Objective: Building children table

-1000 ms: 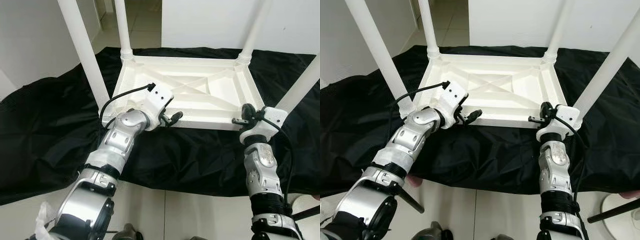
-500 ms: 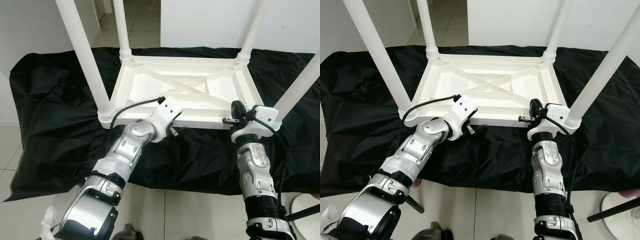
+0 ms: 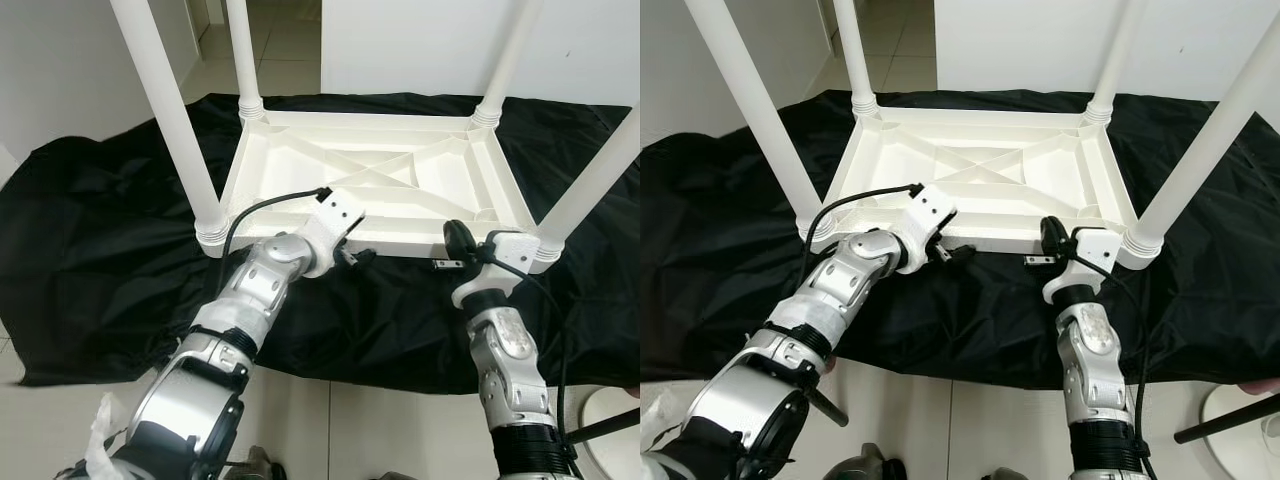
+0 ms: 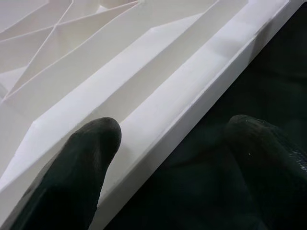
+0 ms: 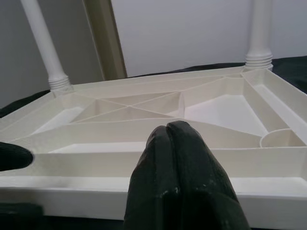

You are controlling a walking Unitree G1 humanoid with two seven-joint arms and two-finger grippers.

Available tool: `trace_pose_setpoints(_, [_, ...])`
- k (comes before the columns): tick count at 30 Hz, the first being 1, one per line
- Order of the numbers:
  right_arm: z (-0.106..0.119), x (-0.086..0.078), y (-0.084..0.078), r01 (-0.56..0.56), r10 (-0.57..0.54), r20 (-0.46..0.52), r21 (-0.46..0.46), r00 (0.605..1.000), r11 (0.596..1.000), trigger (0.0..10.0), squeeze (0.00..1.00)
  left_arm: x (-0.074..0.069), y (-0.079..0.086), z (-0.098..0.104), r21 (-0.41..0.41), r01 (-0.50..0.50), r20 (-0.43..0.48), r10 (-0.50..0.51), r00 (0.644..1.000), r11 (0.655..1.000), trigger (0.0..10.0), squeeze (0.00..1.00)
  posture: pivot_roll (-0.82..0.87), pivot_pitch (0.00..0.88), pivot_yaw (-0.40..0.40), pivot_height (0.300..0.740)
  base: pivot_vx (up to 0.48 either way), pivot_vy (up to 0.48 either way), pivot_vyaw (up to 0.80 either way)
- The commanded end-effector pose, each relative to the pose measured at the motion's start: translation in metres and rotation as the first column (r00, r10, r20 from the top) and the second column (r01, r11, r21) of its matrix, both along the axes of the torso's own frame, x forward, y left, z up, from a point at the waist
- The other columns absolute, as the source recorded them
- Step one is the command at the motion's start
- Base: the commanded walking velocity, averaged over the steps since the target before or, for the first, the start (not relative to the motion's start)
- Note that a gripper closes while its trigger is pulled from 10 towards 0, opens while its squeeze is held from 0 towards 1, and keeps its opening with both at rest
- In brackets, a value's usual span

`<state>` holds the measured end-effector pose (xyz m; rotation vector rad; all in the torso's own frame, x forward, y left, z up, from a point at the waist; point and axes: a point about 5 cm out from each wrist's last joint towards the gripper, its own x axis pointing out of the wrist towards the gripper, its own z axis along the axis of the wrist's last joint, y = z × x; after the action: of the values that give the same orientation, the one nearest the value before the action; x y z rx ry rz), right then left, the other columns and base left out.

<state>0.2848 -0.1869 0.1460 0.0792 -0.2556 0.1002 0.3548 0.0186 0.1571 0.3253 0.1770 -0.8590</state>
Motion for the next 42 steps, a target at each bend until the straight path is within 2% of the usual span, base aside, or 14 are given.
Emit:
trace_pose_setpoints(1, [-0.002,-0.002,0.002,-0.009,0.009,-0.013,0.001,1.000,1.000,10.0,0.00,0.008,0.009,0.000,0.006,-0.182,0.060,0.181,0.982,0.983,10.0,0.00,-0.09,0.000,0.064,0.740,0.000,0.000,0.00])
trace_pose_setpoints(8, [0.001,-0.006,0.001,-0.004,0.004,-0.013,-0.005,1.000,1.000,10.0,0.00,0.008,0.004,-0.002,0.025,-0.158,0.043,0.157,0.987,0.987,10.0,0.00,-0.11,0.024,0.078,0.740,0.000,0.000,0.00])
trace_pose_setpoints(10, [0.003,-0.010,-0.001,0.004,-0.004,-0.016,-0.012,1.000,1.000,10.0,0.00,0.008,0.002,-0.003,0.038,-0.145,0.034,0.144,0.989,0.989,10.0,0.00,-0.12,0.061,0.089,0.740,0.000,0.000,0.00])
trace_pose_setpoints(19, [-0.001,-0.035,-0.005,0.027,-0.029,-0.075,-0.034,0.997,0.999,10.0,0.00,0.015,0.005,-0.008,0.040,-0.160,-0.084,0.163,0.983,0.986,10.0,0.00,-0.15,0.130,0.099,0.740,0.000,0.000,0.00])
trace_pose_setpoints(25, [-0.001,-0.037,-0.005,0.027,-0.030,-0.082,-0.037,0.996,0.999,10.0,0.00,0.020,0.007,-0.005,0.039,-0.174,-0.093,0.177,0.980,0.984,10.0,0.00,-0.16,0.144,0.095,0.740,0.000,0.000,0.00])
trace_pose_setpoints(29, [0.001,-0.036,-0.005,0.025,-0.029,-0.092,-0.041,0.995,0.999,10.0,0.00,0.025,0.011,0.002,0.000,-0.179,-0.135,0.178,0.975,0.984,10.0,0.00,-0.16,0.143,0.095,0.740,0.000,0.000,0.00])
trace_pose_setpoints(30, [0.001,-0.036,-0.005,0.026,-0.030,-0.096,-0.043,0.995,0.999,10.0,0.00,0.026,0.012,0.003,-0.009,-0.177,-0.141,0.174,0.975,0.984,8.0,0.00,-0.16,0.140,0.094,0.740,0.000,0.000,0.00])
trace_pose_setpoints(32, [0.001,-0.036,-0.005,0.026,-0.030,-0.096,-0.043,0.995,0.999,10.0,0.00,0.026,0.012,0.003,-0.009,-0.177,-0.141,0.174,0.975,0.984,8.0,0.00,-0.16,0.140,0.094,0.740,0.000,0.000,0.00])
trace_pose_setpoints(33, [0.002,-0.036,-0.005,0.025,-0.030,-0.098,-0.044,0.995,0.999,10.0,0.00,0.026,0.013,0.002,-0.009,-0.174,-0.141,0.171,0.975,0.985,4.2,0.00,-0.16,0.138,0.095,0.740,0.000,0.000,0.00])
trace_pose_setpoints(34, [0.002,-0.036,-0.005,0.025,-0.029,-0.099,-0.044,0.995,0.999,10.0,0.00,0.025,0.015,0.001,-0.007,-0.171,-0.142,0.168,0.976,0.985,2.2,0.00,-0.15,0.133,0.098,0.740,0.000,0.000,0.00])
trace_pose_setpoints(36, [0.002,-0.036,-0.004,0.024,-0.029,-0.101,-0.044,0.994,0.999,10.0,0.00,0.025,0.015,0.001,-0.006,-0.169,-0.143,0.166,0.976,0.986,2.2,0.00,-0.15,0.131,0.098,0.740,0.000,0.000,0.00])
trace_pose_setpoints(37, [0.002,-0.036,-0.004,0.025,-0.029,-0.102,-0.043,0.994,0.999,10.0,0.00,0.025,0.016,0.000,-0.008,-0.166,-0.146,0.164,0.976,0.986,0.7,0.00,-0.15,0.131,0.098,0.740,0.000,0.000,0.00])
trace_pose_setpoints(38, [0.002,-0.035,-0.004,0.026,-0.030,-0.103,-0.042,0.994,0.999,10.0,0.00,0.024,0.016,-0.001,-0.012,-0.164,-0.149,0.160,0.976,0.986,0.0,0.00,-0.15,0.125,0.099,0.740,0.000,0.000,0.00])
trace_pose_setpoints(42, [0.001,-0.034,-0.002,0.024,-0.028,-0.104,-0.039,0.994,0.999,10.0,0.00,0.022,0.015,-0.004,-0.020,-0.158,-0.157,0.153,0.976,0.987,0.0,0.00,-0.14,0.117,0.100,0.740,0.000,0.000,0.00])
